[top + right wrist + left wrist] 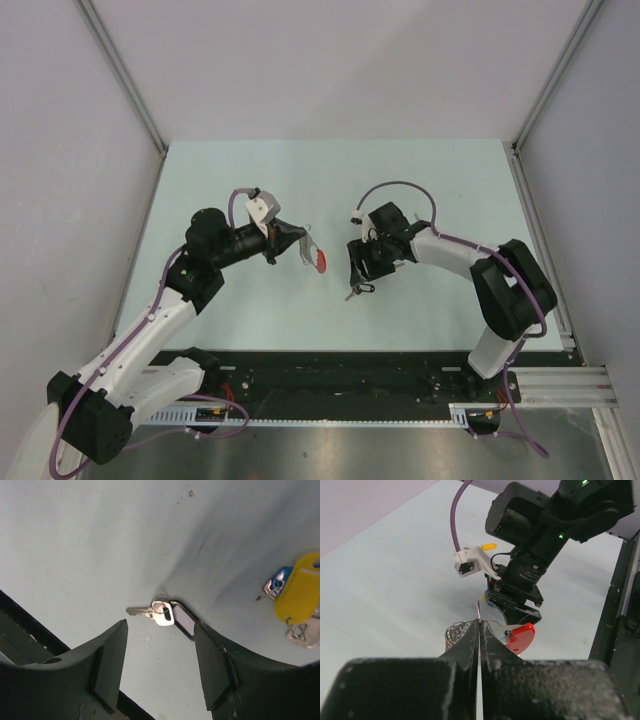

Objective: Put the keys on the keyring

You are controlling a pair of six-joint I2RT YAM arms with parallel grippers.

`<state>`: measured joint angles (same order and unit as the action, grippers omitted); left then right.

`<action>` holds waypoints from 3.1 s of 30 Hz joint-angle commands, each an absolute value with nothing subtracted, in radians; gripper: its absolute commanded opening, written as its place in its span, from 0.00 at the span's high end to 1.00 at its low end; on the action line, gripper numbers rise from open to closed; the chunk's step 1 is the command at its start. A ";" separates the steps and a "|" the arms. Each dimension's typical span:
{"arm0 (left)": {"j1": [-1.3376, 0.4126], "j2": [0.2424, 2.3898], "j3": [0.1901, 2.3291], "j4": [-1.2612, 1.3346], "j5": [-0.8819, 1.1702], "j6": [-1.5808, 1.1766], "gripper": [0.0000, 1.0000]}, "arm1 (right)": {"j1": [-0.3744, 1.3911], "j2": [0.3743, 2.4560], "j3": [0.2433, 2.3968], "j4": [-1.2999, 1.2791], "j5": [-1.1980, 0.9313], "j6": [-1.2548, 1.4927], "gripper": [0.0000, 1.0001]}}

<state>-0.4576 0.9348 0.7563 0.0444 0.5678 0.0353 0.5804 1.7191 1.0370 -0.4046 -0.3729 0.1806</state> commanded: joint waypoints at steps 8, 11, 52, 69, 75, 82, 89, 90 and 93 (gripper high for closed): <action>-0.449 0.914 0.804 0.077 0.566 0.057 1.00 | 0.758 1.537 1.089 -0.437 -0.026 -0.046 0.48; -0.451 0.910 0.804 0.074 0.560 0.057 1.00 | 0.801 1.578 1.135 -0.491 0.044 -0.071 0.53; -0.448 0.611 0.660 -0.103 0.015 0.129 1.00 | 1.000 1.878 1.258 -0.604 0.373 -0.144 0.76; -0.448 0.614 0.661 -0.106 0.034 0.126 1.00 | 1.012 1.910 1.258 -0.598 0.403 -0.155 0.83; -0.448 0.614 0.661 -0.106 0.034 0.126 1.00 | 1.011 1.896 1.256 -0.606 0.419 -0.156 0.98; -0.448 0.623 0.660 -0.092 0.070 0.129 1.00 | 0.980 1.815 1.256 -0.615 0.396 -0.153 1.00; -0.448 0.658 0.675 -0.068 0.167 0.161 1.00 | 0.908 1.657 1.250 -0.577 0.319 -0.184 1.00; -0.448 0.670 0.681 -0.064 0.198 0.169 1.00 | 0.902 1.617 1.246 -0.560 0.308 -0.201 1.00; -0.448 0.698 0.707 -0.057 0.259 0.186 0.99 | 0.873 1.533 1.227 -0.514 0.261 -0.225 1.00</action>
<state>-0.4553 0.6743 0.6548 -0.1318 0.1432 0.1375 0.9001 1.6611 1.2285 -0.5900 0.3283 -0.1730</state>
